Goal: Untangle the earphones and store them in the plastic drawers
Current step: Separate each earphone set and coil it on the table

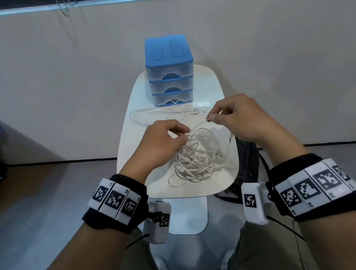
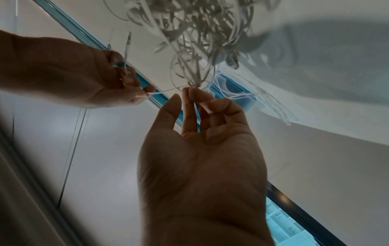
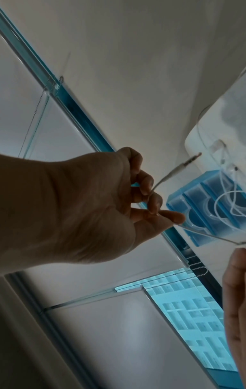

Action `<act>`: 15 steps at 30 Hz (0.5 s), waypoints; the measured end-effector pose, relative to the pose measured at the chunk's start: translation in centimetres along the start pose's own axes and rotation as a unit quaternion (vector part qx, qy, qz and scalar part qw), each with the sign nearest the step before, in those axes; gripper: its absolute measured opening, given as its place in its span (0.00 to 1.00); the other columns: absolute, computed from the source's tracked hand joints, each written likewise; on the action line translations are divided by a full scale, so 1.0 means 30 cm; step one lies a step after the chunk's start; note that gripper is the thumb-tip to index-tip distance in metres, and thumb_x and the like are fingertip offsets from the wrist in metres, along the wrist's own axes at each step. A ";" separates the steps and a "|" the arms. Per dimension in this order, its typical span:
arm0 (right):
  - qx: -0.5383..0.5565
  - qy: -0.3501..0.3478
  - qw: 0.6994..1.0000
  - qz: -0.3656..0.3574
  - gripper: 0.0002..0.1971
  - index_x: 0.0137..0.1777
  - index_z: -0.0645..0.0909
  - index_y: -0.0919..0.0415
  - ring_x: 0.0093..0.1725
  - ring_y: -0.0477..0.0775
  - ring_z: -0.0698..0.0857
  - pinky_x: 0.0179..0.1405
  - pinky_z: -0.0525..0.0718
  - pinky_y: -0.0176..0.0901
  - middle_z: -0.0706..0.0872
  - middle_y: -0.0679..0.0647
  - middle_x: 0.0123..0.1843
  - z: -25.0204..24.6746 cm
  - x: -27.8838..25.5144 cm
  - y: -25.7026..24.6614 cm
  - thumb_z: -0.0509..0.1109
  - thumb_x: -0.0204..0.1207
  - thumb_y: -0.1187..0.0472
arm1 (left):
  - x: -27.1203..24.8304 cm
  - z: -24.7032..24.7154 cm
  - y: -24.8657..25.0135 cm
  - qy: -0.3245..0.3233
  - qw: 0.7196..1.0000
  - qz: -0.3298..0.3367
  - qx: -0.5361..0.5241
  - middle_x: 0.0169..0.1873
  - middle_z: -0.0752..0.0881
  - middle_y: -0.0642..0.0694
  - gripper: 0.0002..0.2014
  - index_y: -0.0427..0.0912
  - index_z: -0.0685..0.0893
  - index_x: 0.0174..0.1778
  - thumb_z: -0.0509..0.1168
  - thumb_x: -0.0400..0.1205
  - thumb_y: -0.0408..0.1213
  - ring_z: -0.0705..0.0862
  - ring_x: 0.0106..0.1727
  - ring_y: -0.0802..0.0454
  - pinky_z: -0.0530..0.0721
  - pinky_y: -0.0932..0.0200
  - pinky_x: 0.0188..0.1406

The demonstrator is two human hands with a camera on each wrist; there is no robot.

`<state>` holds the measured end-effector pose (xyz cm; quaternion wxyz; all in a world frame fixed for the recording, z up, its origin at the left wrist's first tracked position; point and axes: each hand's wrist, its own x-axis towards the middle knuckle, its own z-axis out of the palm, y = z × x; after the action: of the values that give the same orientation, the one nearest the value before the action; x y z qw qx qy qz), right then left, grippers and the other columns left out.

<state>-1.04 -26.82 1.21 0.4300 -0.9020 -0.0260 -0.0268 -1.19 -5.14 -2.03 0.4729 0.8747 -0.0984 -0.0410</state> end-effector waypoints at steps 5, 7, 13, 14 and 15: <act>0.019 -0.043 0.999 0.019 0.07 0.44 0.92 0.55 0.20 0.42 0.66 0.24 0.67 0.36 0.73 0.41 0.19 0.056 -0.007 0.043 0.76 0.82 0.59 | 0.009 0.006 -0.019 -0.009 0.999 -0.001 0.050 0.38 0.89 0.58 0.06 0.46 0.94 0.48 0.75 0.79 0.31 0.81 0.30 0.73 0.76 0.71 0.38; 0.013 -0.057 0.998 0.019 0.06 0.44 0.93 0.55 0.25 0.44 0.72 0.27 0.71 0.38 0.79 0.44 0.26 0.060 -0.012 0.042 0.76 0.82 0.59 | 0.007 -0.009 -0.015 -0.009 0.998 0.005 0.058 0.37 0.89 0.56 0.05 0.45 0.93 0.47 0.76 0.80 0.31 0.80 0.29 0.72 0.73 0.76 0.33; 0.032 -0.032 0.997 -0.062 0.08 0.54 0.91 0.46 0.42 0.44 0.79 0.51 0.80 0.40 0.86 0.46 0.55 0.062 -0.007 -0.025 0.78 0.77 0.58 | 0.001 -0.073 0.034 -0.005 0.995 0.053 0.079 0.38 0.88 0.55 0.04 0.47 0.91 0.44 0.74 0.83 0.34 0.79 0.29 0.70 0.71 0.76 0.32; 0.034 -0.048 0.995 -0.084 0.09 0.54 0.91 0.46 0.43 0.49 0.80 0.52 0.81 0.41 0.86 0.45 0.55 0.065 -0.006 -0.041 0.79 0.76 0.58 | -0.001 -0.081 0.044 -0.010 0.995 0.061 0.081 0.37 0.88 0.56 0.04 0.48 0.90 0.43 0.74 0.83 0.35 0.79 0.29 0.69 0.71 0.76 0.32; 0.025 -0.070 0.992 -0.102 0.08 0.54 0.91 0.47 0.43 0.54 0.81 0.51 0.82 0.43 0.87 0.45 0.55 0.072 -0.007 -0.055 0.80 0.76 0.58 | -0.003 -0.088 0.054 -0.011 0.994 0.069 0.083 0.35 0.87 0.57 0.05 0.49 0.90 0.42 0.74 0.82 0.35 0.79 0.29 0.67 0.72 0.75 0.32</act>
<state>-1.30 -24.12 1.11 0.4449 -0.8831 -0.1484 -0.0068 -1.05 -3.81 0.77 0.3995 0.9015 -0.1664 -0.0094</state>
